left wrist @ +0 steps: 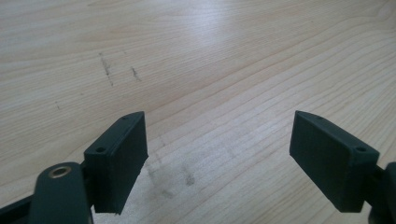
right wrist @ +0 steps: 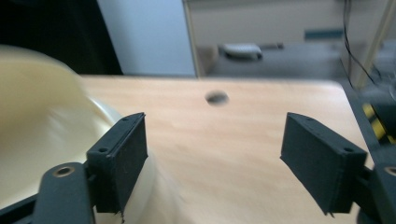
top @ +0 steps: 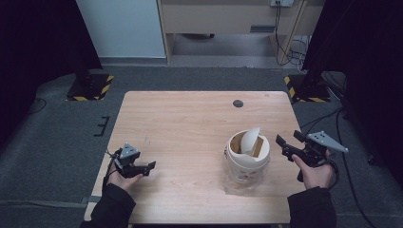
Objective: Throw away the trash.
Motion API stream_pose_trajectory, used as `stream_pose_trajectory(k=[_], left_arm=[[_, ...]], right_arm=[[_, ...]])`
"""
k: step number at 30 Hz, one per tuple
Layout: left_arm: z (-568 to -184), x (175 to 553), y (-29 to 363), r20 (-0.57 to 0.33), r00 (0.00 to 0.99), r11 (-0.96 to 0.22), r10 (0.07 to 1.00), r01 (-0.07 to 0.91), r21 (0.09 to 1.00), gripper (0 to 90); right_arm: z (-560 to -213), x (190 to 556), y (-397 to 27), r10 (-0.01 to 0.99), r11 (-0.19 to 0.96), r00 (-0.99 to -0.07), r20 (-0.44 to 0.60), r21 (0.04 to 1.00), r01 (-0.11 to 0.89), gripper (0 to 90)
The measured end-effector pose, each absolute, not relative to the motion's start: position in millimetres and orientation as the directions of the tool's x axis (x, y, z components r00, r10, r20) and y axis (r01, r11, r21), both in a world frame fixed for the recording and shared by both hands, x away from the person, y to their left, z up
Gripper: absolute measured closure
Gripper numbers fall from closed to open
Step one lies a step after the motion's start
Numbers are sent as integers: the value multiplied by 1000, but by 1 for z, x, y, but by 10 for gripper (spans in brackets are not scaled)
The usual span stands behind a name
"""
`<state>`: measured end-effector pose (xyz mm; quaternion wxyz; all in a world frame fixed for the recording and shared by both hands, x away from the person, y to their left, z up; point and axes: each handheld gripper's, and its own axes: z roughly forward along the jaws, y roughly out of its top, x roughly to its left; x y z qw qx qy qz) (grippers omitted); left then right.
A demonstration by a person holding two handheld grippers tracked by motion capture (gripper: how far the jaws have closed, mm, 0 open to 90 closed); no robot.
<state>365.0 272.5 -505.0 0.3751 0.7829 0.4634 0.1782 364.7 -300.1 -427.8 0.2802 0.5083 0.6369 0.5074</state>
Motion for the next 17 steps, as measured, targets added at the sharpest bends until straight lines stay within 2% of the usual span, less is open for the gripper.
stream_pose_trajectory(k=[2, 8, 10, 17], left_arm=[[-507, 366, 274, -68, 502, -293, 862, 602, 743, 177], [-510, 369, 275, -57, 499, -303, 865, 610, 732, 168], [-513, 370, 277, -53, 495, -311, 867, 621, 719, 161], [-519, 372, 281, -38, 486, -330, 873, 647, 688, 154]], right_arm=[[-449, 369, -309, 942, -12, -301, 147, 913, 409, 192], [-478, 374, -316, 949, 27, -286, 133, 869, 495, 175], [-495, 376, -321, 956, 71, -276, 101, 832, 550, 173], [-515, 382, -329, 954, 150, -295, 59, 758, 634, 150]])
